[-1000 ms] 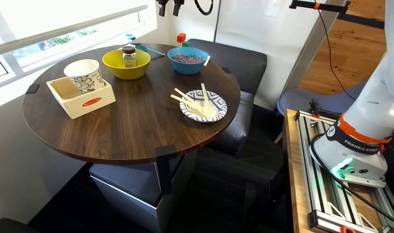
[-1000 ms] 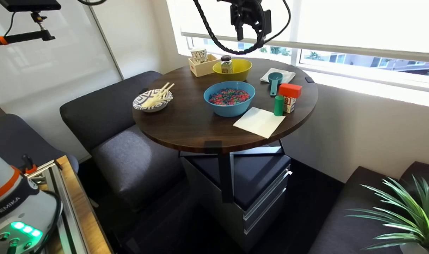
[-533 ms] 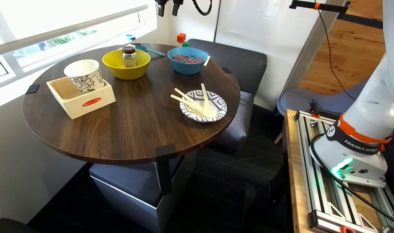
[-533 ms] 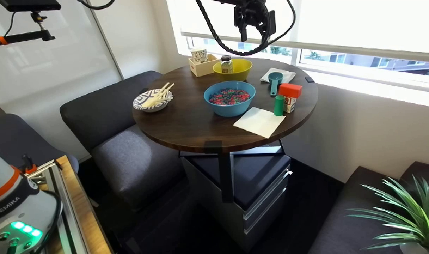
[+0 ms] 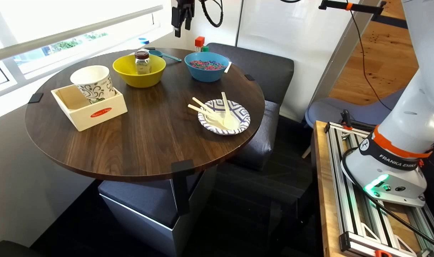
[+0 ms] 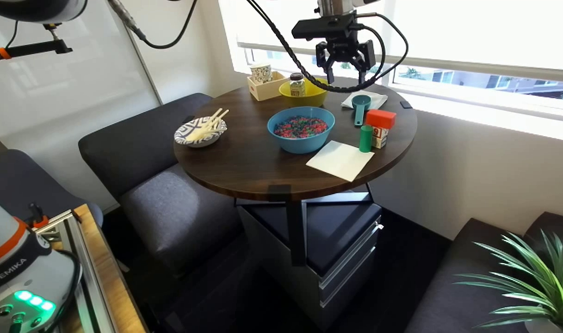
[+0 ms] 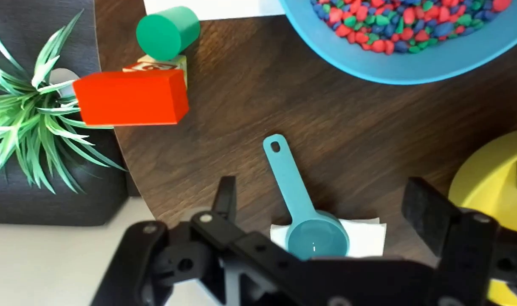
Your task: Put the blue ladle in the blue bowl
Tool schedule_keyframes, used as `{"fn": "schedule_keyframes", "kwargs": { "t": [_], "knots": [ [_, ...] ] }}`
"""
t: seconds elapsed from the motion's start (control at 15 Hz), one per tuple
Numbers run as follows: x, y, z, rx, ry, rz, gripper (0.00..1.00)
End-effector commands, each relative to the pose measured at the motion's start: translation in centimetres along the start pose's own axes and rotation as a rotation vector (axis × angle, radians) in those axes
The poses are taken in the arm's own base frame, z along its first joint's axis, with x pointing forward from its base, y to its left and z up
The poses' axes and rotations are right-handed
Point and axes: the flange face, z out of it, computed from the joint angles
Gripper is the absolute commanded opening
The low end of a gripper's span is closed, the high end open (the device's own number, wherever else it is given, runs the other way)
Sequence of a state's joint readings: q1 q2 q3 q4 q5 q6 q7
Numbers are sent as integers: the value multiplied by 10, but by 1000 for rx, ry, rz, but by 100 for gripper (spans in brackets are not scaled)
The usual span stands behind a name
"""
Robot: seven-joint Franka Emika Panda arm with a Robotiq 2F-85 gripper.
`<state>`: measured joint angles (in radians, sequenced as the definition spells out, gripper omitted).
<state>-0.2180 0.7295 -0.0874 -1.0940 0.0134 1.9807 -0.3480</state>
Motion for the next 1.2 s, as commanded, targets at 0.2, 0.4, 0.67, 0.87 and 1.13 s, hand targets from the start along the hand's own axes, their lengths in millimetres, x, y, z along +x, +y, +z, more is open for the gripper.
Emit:
{"fn": "schedule_keyframes", "kwargs": {
  "t": [0.2, 0.4, 0.67, 0.87, 1.13],
  "knots": [
    [33, -23, 56, -48, -28, -89, 100],
    [37, -23, 72, -60, -47, -89, 100],
    [36, -10, 77, -59, -60, -66, 100],
    [33, -10, 73, -52, -59, -76, 100],
    [49, -6, 71, -59, 94, -93, 100]
  ]
}}
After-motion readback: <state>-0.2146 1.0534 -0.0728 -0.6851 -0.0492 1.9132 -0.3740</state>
